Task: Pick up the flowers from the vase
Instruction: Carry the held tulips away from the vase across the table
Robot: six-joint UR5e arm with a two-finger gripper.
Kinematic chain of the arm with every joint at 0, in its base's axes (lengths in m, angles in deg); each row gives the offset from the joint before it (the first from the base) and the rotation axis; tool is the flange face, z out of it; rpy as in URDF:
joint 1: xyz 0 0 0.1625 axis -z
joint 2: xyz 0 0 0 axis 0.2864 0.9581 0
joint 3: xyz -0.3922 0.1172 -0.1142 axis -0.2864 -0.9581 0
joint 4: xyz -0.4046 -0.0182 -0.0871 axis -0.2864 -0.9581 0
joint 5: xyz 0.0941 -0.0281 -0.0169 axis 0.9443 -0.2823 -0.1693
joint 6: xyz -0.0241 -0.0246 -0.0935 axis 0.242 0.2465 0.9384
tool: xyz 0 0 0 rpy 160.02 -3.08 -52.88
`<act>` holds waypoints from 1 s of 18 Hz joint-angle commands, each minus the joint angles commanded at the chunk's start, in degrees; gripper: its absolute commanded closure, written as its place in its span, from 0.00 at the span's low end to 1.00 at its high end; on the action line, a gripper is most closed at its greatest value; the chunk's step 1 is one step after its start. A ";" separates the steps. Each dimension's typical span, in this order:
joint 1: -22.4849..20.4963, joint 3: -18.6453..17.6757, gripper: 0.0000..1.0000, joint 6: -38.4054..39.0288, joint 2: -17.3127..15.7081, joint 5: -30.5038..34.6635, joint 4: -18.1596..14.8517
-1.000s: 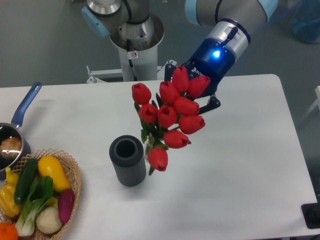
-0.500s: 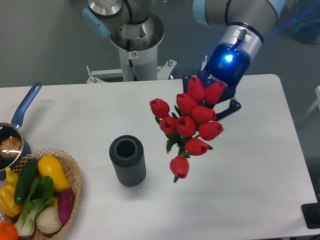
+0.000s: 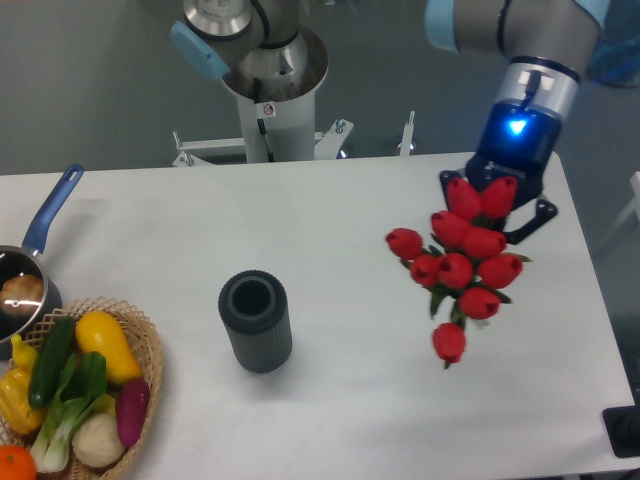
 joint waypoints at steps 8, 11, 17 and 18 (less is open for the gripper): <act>-0.28 2.37 0.85 -0.28 2.82 11.57 0.00; 3.15 3.86 0.84 -0.10 2.99 21.94 0.00; 9.21 5.89 0.81 -0.54 3.43 42.41 -0.53; 10.35 5.98 0.82 -0.80 3.69 45.41 -0.70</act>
